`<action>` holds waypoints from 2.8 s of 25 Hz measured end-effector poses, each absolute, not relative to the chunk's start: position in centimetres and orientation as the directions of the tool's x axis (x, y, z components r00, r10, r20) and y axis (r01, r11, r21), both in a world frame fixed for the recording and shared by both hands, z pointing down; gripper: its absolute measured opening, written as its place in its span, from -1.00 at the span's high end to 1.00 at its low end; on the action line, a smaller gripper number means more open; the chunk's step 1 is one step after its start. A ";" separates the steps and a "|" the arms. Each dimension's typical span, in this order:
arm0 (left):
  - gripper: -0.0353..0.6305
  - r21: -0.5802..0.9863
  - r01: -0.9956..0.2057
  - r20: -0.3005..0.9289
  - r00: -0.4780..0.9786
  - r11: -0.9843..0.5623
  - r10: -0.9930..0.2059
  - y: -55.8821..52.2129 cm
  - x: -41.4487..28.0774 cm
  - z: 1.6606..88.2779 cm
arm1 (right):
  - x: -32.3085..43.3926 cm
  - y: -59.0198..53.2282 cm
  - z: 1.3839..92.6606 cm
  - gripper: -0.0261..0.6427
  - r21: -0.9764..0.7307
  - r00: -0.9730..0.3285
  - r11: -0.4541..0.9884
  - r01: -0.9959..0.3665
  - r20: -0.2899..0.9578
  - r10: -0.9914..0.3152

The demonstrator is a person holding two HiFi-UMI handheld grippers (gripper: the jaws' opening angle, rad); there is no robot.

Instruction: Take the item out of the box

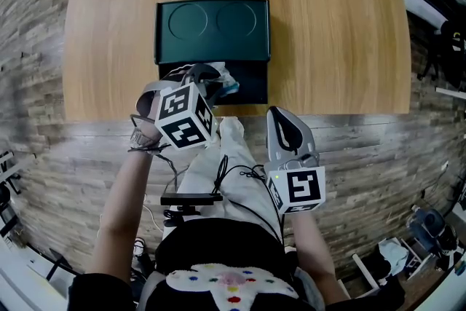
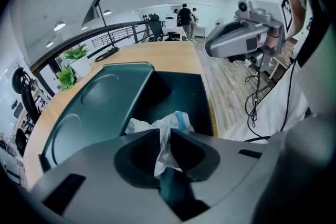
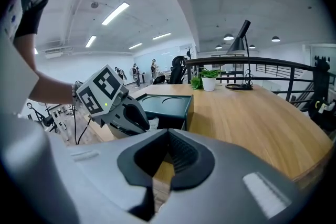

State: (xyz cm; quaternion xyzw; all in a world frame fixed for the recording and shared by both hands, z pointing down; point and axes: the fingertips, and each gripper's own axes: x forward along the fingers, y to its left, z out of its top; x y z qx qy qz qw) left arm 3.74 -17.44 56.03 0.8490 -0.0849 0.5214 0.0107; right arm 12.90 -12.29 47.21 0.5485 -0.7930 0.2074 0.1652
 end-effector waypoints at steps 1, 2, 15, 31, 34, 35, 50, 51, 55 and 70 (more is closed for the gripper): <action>0.70 -0.066 -0.151 0.886 0.445 -0.986 -0.128 -17.3 3.8 56.1 | 13.0 -12.2 47.3 0.89 -0.150 -0.343 0.309 -0.939 0.490 -0.802; 0.73 -0.061 -0.149 0.885 0.449 -0.987 -0.122 -17.2 3.9 56.0 | 13.0 -12.1 47.3 0.89 -0.153 -0.342 0.308 -0.939 0.490 -0.802; 0.87 0.006 -0.203 0.835 0.540 -0.979 -0.107 -16.2 4.4 53.4 | 13.2 -11.6 46.4 0.89 -0.150 -0.331 0.296 -0.943 0.475 -0.815; 0.87 -0.015 -0.355 0.676 0.685 -0.935 -0.271 -15.1 3.4 45.7 | 11.3 -10.6 41.0 0.89 -0.098 -0.338 0.327 -0.940 0.390 -0.856; 0.88 -0.033 -0.399 0.623 0.708 -0.916 -0.331 -15.0 3.1 43.3 | 11.1 -10.1 39.6 0.89 -0.087 -0.337 0.328 -0.941 0.366 -0.868; 0.87 -0.039 -0.416 0.604 0.714 -0.909 -0.353 -15.0 2.9 42.4 | 11.0 -10.1 39.1 0.89 -0.083 -0.336 0.329 -0.941 0.358 -0.871; 0.88 -0.129 -0.595 0.342 0.724 -0.793 -0.599 -13.7 -1.3 30.8 | 9.8 -9.6 32.1 0.89 -0.016 -0.350 0.358 -0.934 0.250 -0.903; 0.88 -0.127 -0.603 0.333 0.722 -0.787 -0.607 -13.5 -1.7 30.4 | 9.7 -9.5 31.7 0.89 -0.011 -0.352 0.360 -0.933 0.245 -0.903; 0.88 -0.128 -0.639 0.301 0.704 -0.759 -0.643 -12.7 -3.2 29.4 | 9.4 -9.1 30.8 0.89 0.000 -0.354 0.364 -0.931 0.232 -0.906; 0.88 -0.091 -0.735 0.193 0.649 -0.672 -0.736 -9.7 -6.3 26.5 | 7.8 -8.0 29.0 0.90 0.038 -0.396 0.413 -0.910 0.211 -0.894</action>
